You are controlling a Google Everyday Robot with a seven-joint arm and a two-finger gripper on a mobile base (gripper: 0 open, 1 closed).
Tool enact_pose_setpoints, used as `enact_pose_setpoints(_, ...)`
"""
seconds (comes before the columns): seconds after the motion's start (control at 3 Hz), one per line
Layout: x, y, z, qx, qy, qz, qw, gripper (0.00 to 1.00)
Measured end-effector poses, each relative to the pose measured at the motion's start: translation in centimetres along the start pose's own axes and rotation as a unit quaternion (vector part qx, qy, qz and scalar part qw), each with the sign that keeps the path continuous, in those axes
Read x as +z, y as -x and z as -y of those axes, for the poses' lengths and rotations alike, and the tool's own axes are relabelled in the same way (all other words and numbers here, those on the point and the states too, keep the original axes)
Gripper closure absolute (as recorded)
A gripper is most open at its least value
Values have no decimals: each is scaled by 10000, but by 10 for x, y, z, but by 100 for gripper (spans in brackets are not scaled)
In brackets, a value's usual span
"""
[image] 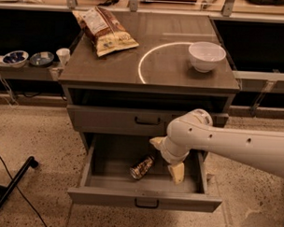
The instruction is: Pick orange can from middle drawer and place on counter
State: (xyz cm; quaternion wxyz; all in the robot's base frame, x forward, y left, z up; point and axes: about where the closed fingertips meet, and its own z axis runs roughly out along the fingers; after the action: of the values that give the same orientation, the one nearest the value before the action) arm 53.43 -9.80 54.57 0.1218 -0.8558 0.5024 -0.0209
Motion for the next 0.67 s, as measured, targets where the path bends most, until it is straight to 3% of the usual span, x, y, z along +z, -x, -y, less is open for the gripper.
enact_pose_setpoints(0.33, 24, 0, 13, -142, -330, 378, 9986, 0)
enact_pose_setpoints(0.67, 60, 8, 26, -417, -682, 616, 9949, 7)
